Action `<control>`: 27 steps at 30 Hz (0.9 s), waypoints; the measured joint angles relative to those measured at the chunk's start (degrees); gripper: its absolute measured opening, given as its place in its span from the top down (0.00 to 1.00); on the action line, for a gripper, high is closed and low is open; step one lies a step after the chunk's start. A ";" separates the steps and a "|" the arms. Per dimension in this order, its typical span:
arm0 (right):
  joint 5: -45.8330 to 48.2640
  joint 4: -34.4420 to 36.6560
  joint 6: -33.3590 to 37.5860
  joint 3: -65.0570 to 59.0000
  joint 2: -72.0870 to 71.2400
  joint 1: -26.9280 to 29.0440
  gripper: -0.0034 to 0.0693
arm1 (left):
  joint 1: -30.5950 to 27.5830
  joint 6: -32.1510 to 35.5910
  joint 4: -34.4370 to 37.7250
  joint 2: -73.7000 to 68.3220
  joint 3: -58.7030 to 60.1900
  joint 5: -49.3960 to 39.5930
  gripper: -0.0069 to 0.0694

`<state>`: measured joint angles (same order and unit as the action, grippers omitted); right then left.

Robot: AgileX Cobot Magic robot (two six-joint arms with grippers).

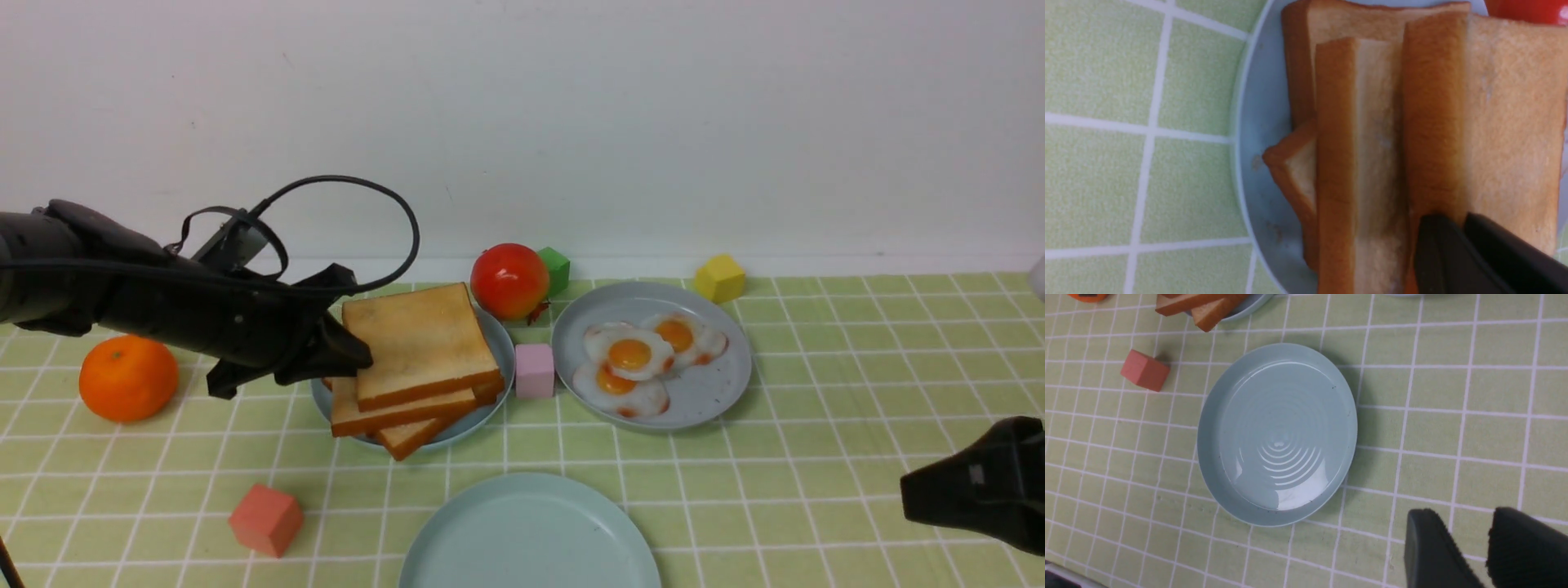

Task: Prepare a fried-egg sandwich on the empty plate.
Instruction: Use the left arm to grab a slice of bread, then use the left arm to put a slice of bread into the empty plate in the middle

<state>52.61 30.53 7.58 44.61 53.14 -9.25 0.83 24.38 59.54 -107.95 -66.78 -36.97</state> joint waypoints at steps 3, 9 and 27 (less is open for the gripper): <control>0.81 0.00 0.00 0.00 0.00 0.00 0.62 | 0.00 -0.06 -1.39 3.03 0.00 -1.51 0.91; 1.26 0.13 0.00 0.00 0.00 0.00 0.62 | 3.03 -0.88 -1.37 12.48 3.60 -4.65 0.91; -0.10 0.25 0.00 0.00 0.00 0.00 0.62 | 28.75 -0.96 8.02 18.11 32.31 24.34 0.81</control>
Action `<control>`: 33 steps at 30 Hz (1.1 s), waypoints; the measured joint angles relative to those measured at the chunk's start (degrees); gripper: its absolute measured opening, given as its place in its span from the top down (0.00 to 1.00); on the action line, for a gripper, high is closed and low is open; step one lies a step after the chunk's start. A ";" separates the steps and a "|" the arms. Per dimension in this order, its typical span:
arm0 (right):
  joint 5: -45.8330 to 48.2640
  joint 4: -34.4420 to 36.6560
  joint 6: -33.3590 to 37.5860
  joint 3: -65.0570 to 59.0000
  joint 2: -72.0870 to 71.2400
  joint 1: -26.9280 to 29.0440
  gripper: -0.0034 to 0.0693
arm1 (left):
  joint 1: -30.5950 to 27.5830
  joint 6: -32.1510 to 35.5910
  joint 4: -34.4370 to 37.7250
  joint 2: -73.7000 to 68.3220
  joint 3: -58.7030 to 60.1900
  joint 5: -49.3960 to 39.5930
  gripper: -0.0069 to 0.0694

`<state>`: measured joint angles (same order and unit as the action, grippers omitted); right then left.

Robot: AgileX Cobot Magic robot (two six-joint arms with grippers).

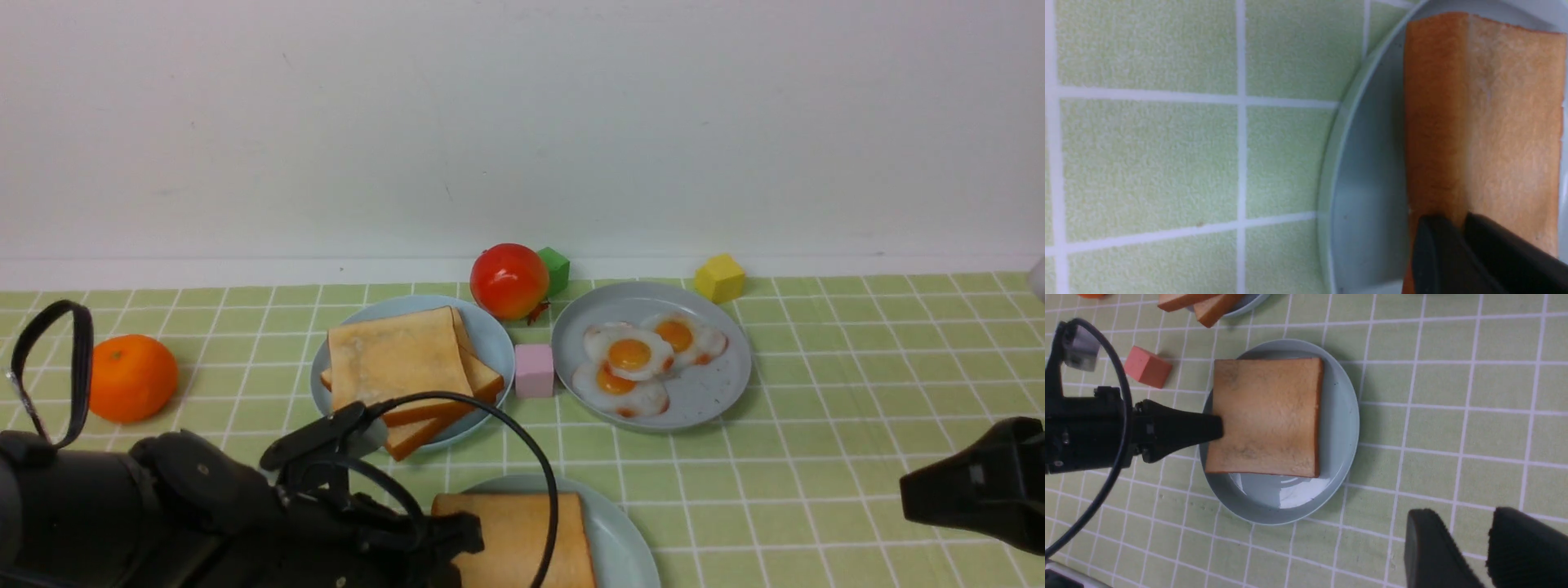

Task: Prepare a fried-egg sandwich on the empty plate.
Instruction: Use the left arm to put a slice of bread into the empty plate in the middle, then use the right arm to grab a fried egg

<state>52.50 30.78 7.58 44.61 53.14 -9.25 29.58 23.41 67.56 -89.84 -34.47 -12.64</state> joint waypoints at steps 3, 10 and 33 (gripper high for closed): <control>-2.27 1.02 0.00 0.00 0.00 0.00 0.62 | 0.11 0.00 -0.18 -0.17 -0.12 0.70 0.63; -12.00 3.19 0.00 0.08 0.38 0.00 0.60 | 0.11 -0.04 -7.49 6.86 -2.70 -1.00 0.21; -27.46 36.54 13.64 17.91 49.55 0.04 0.43 | 0.11 -6.18 -37.70 16.72 -31.22 -33.31 0.93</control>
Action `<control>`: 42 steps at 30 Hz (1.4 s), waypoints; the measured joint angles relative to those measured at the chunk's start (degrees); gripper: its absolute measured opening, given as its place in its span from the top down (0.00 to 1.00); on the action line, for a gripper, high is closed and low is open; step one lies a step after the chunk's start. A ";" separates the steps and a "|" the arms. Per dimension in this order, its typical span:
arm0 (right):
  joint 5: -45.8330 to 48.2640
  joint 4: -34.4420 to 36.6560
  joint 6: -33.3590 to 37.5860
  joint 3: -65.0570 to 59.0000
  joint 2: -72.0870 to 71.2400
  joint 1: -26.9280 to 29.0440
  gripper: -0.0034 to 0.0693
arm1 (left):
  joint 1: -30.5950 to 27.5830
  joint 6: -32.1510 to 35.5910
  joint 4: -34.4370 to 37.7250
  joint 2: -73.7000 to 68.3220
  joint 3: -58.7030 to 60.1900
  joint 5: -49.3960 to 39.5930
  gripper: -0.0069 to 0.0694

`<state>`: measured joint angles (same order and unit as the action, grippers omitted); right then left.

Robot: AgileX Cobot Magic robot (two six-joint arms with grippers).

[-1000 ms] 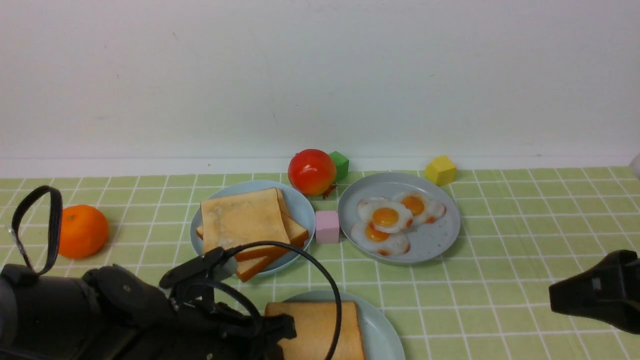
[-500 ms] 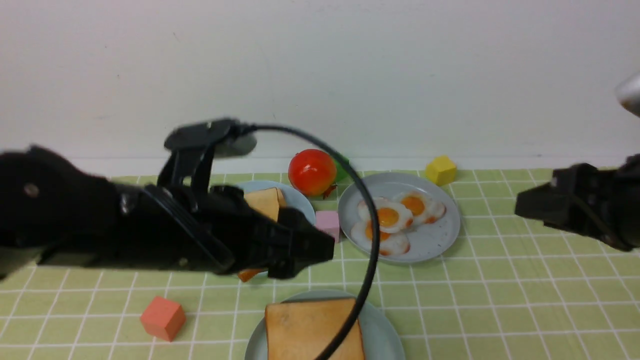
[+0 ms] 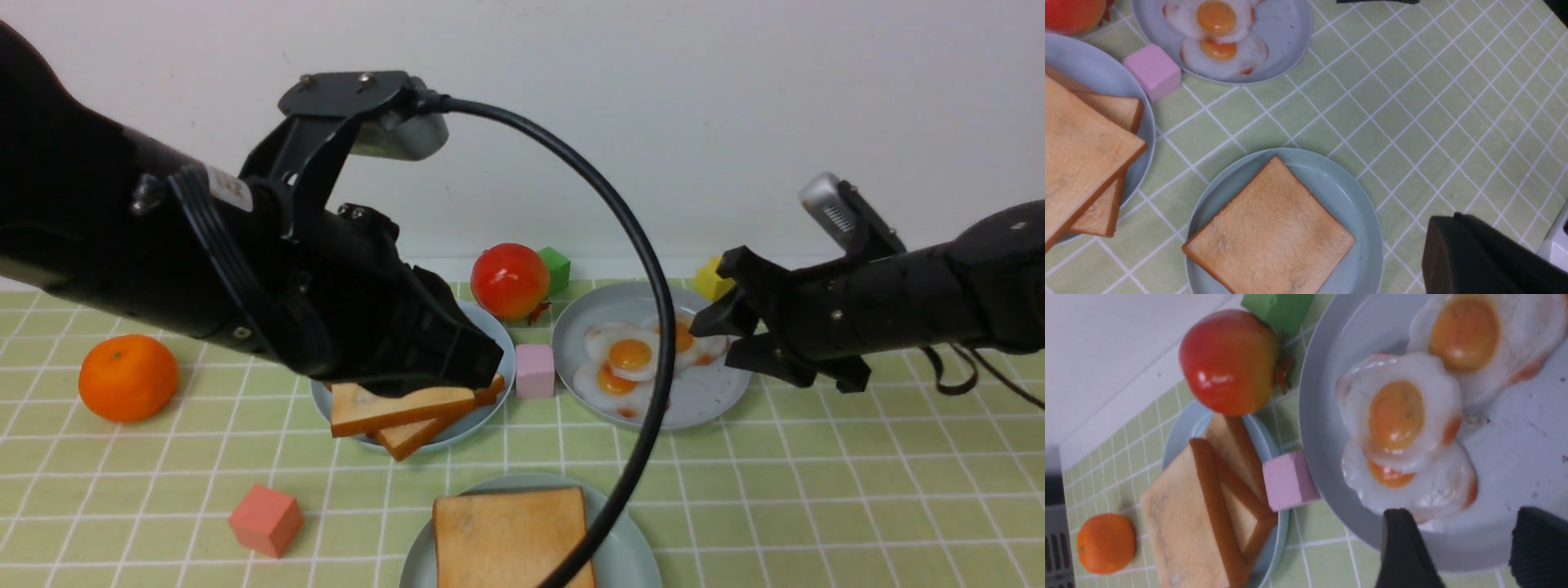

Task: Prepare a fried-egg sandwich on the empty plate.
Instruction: Use the right arm to grab a fried egg

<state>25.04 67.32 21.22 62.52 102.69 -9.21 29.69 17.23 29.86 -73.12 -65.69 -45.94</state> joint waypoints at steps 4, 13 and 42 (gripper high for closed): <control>0.01 11.94 9.23 3.36 7.83 0.00 0.43 | 0.00 -0.66 -0.54 -0.07 0.00 -0.11 0.93; -0.06 30.11 24.46 5.51 15.26 0.00 0.43 | 0.00 -1.18 -1.59 -0.07 0.00 -0.18 0.93; 1.19 31.48 26.67 5.63 15.13 0.06 0.86 | 0.00 -8.18 -7.42 1.16 0.00 -5.62 0.93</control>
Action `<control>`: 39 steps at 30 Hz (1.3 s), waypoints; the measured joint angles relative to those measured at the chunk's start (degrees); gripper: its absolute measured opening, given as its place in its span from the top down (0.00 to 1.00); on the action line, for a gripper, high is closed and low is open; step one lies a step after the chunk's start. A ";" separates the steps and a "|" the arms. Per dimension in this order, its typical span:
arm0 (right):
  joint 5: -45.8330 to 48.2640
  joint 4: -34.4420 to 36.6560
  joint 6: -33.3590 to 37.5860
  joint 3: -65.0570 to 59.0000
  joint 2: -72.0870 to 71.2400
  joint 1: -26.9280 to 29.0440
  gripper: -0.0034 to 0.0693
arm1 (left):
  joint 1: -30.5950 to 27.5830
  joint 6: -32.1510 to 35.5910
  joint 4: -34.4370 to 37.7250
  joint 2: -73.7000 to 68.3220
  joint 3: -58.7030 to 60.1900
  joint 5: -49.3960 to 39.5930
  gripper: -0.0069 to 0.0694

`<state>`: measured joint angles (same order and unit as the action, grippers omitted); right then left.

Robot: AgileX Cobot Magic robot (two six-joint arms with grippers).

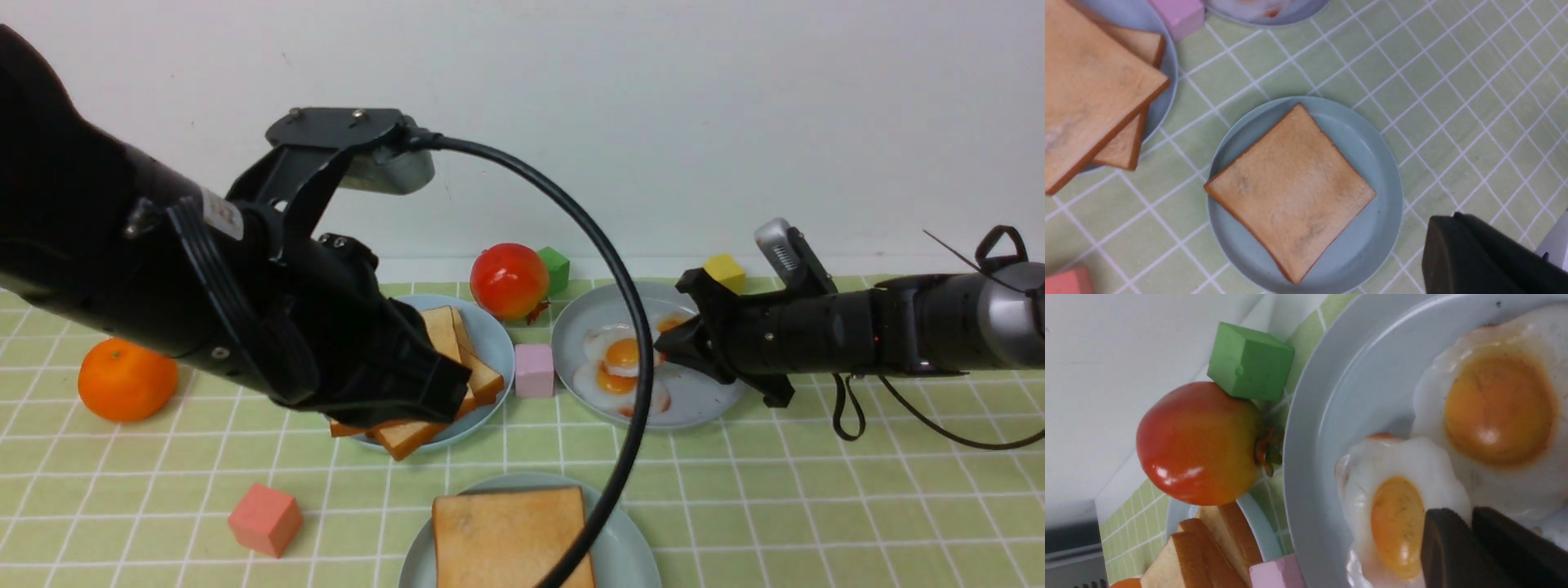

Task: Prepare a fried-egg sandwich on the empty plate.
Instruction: Use the right arm to grab a fried egg, then use the right arm to place the fried egg on the slice of bread in the middle, then use the left arm to grab a slice of bread

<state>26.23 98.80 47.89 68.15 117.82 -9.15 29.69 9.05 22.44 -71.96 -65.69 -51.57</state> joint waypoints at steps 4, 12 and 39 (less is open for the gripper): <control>2.68 -0.41 0.00 -1.20 -5.14 0.00 0.86 | 0.00 -6.16 -5.33 3.82 0.08 -2.83 0.93; 11.55 -3.54 0.05 -12.08 -20.37 -3.51 0.86 | 0.00 -28.50 -17.70 15.02 6.90 -3.70 0.93; 5.98 -26.97 1.44 -17.74 -29.04 -14.72 0.07 | 0.00 -36.33 -23.42 10.02 19.06 11.21 0.86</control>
<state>32.21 71.84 49.32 50.41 88.78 -23.86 29.69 -27.29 -0.98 -61.94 -46.63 -40.36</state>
